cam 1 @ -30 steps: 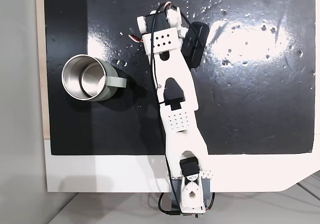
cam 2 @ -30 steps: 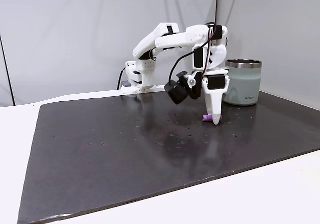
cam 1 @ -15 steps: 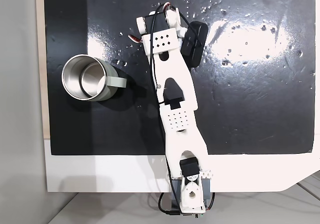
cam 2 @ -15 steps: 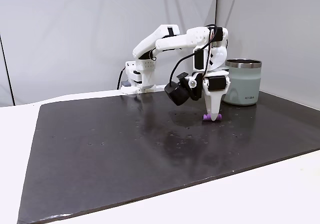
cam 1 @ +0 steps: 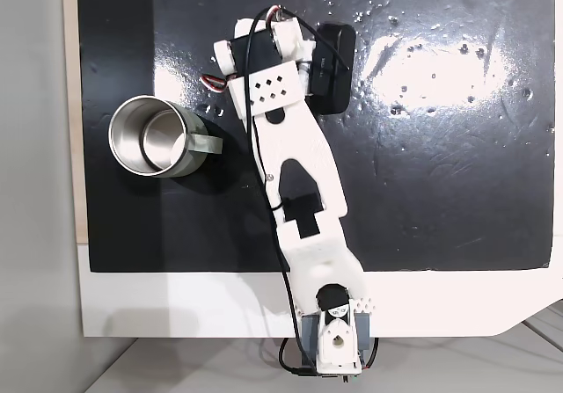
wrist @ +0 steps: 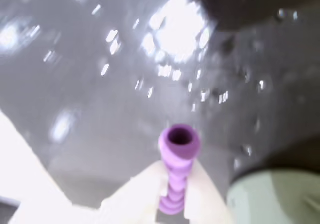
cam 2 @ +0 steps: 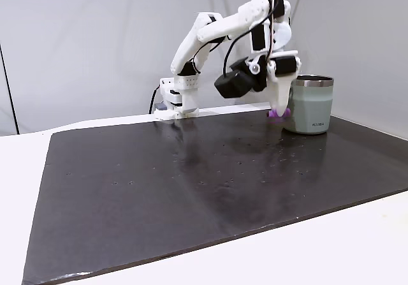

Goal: Grasp a pengrip and put it in the cup.

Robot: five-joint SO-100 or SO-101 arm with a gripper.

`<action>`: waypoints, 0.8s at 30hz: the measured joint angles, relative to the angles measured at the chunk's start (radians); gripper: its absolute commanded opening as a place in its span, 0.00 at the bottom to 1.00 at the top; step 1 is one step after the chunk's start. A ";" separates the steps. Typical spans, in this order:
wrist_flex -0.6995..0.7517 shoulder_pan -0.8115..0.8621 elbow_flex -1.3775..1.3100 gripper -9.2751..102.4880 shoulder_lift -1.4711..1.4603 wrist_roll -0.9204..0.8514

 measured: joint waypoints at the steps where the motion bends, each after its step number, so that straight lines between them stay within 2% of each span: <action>1: 0.002 -0.011 0.020 0.08 0.044 -0.014; 10: 0.002 -0.149 0.098 0.08 0.339 -0.089; 24: 0.005 -0.445 0.005 0.08 0.334 -0.199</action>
